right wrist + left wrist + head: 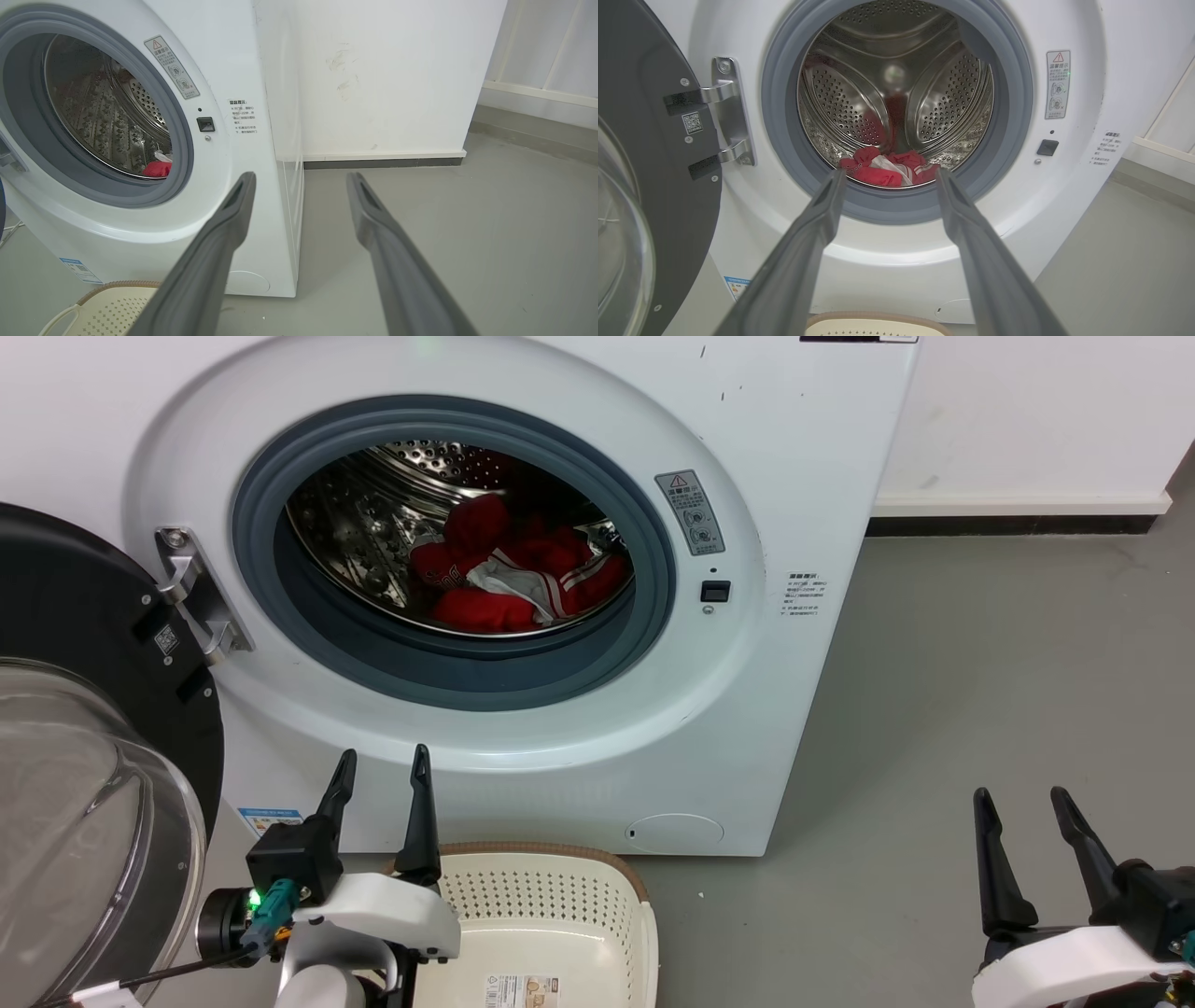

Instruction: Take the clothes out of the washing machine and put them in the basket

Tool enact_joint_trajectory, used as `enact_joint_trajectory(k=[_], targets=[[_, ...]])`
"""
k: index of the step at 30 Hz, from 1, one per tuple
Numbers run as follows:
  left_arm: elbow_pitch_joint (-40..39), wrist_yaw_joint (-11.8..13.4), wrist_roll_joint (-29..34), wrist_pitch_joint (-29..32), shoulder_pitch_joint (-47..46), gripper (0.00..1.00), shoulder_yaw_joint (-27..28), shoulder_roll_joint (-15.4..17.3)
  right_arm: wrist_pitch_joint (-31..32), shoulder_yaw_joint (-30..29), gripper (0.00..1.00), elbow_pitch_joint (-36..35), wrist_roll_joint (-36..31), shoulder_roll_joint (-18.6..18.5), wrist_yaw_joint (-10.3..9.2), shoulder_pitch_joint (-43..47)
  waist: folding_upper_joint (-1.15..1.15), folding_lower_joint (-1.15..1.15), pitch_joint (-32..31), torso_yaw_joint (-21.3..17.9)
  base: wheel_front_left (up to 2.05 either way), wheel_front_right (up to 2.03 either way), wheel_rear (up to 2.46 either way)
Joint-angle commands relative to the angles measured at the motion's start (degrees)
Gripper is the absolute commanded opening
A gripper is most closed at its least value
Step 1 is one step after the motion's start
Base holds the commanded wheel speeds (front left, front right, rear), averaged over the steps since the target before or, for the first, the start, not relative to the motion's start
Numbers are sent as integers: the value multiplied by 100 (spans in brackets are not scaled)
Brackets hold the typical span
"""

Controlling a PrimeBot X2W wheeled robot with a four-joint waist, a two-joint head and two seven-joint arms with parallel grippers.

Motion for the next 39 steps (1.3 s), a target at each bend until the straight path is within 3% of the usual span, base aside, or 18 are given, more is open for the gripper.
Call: enact_joint_trajectory(k=[1,24,39], targets=[[-8,28,118,-53,-44,100,-23,-5,-45,-13,100,-74,-132,-6,-2,51,0,0,0,2,0,0,0],[133,43,925,-293,-86,100,-74,-56,-134,-15,100,-288,-925,-5,-2,131,0,0,12,16,0,0,0],[335,2,799,-285,-109,100,-31,-96,-177,-35,100,-128,-786,-5,-3,34,0,0,6,65,0,0,0]])
